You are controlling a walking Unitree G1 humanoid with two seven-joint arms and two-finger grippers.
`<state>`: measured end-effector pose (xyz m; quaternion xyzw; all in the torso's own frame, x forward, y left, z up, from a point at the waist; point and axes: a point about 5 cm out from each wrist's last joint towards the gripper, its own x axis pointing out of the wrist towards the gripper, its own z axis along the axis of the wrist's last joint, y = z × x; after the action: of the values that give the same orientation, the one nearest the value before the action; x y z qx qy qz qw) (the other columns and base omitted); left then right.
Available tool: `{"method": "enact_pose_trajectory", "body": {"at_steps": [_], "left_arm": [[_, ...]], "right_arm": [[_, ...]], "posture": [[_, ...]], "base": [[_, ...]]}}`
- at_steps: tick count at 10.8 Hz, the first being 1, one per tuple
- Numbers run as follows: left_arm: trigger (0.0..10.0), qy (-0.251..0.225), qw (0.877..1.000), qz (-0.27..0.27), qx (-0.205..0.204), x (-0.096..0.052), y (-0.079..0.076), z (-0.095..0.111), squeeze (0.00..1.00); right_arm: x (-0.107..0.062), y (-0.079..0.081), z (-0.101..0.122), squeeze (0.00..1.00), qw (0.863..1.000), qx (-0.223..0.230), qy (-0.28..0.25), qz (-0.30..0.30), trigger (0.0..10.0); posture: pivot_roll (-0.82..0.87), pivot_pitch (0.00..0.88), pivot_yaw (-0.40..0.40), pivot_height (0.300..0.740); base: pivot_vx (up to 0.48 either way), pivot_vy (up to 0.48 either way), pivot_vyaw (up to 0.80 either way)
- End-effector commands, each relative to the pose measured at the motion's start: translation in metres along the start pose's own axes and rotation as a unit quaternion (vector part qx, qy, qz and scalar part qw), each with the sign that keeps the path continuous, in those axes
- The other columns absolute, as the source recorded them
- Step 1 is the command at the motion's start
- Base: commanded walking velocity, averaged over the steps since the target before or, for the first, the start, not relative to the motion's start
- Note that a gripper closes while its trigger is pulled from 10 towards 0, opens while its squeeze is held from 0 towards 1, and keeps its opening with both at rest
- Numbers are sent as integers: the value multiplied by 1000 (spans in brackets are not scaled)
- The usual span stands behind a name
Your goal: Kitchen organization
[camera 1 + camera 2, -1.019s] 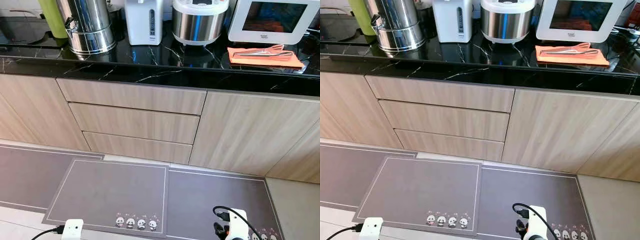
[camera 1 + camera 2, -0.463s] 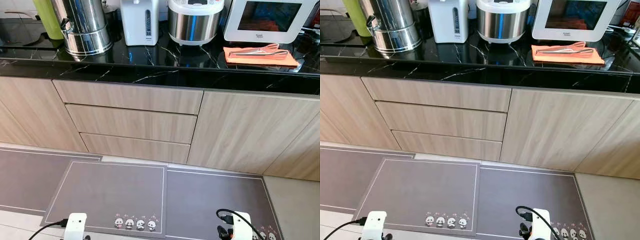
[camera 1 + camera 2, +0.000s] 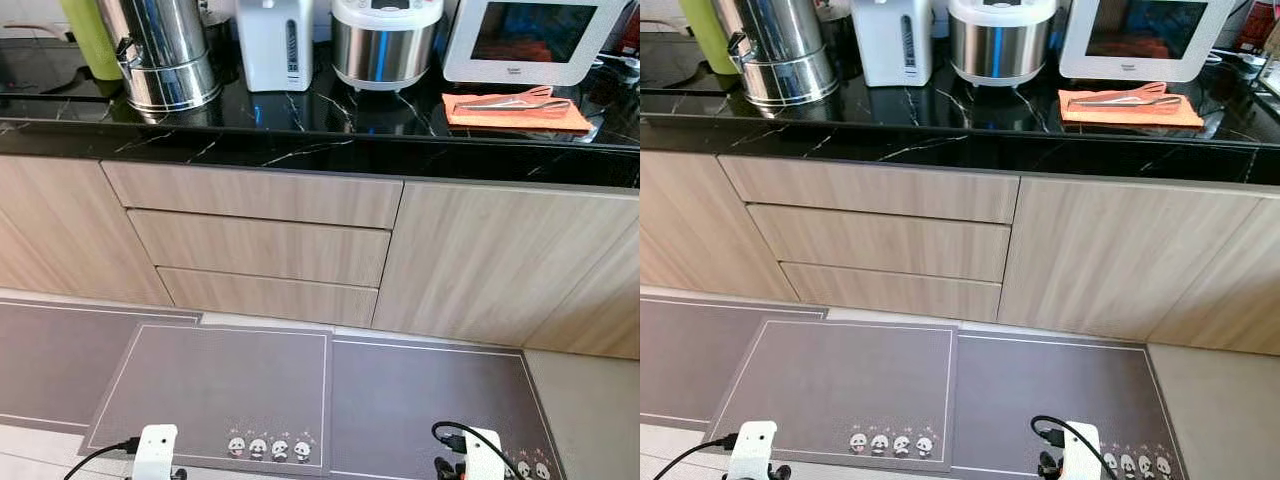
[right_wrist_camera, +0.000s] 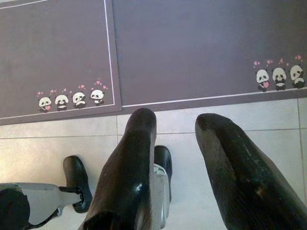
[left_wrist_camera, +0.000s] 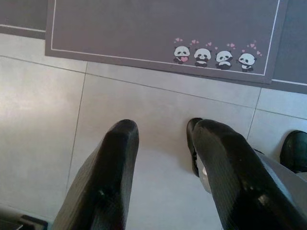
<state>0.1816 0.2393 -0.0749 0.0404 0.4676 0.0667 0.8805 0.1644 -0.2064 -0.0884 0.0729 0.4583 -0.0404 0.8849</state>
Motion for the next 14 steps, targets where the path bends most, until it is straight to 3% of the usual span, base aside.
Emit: {"method": "enact_pose_trajectory", "body": {"at_steps": [1, 6, 14], "left_arm": [[10000, 0, 1000, 2, 1, 0, 1, 1, 0], [10000, 5, 1000, 1, 1, 0, -1, -2, 0], [10000, 5, 1000, -1, -10, 0, -5, -3, 0]], "right_arm": [[0, 1, -2, 0, 1000, -1, 7, 1, 10000], [0, 0, -4, 0, 1000, -4, 13, -3, 10000], [0, 1, -7, 0, 999, -25, 28, 1, 10000]], "posture": [[-66, 0, 13, 740], [-69, 0, 7, 740], [-66, 0, 2, 740]], "base": [[0, 0, 0], [0, 0, 0], [0, 0, -774]]}}
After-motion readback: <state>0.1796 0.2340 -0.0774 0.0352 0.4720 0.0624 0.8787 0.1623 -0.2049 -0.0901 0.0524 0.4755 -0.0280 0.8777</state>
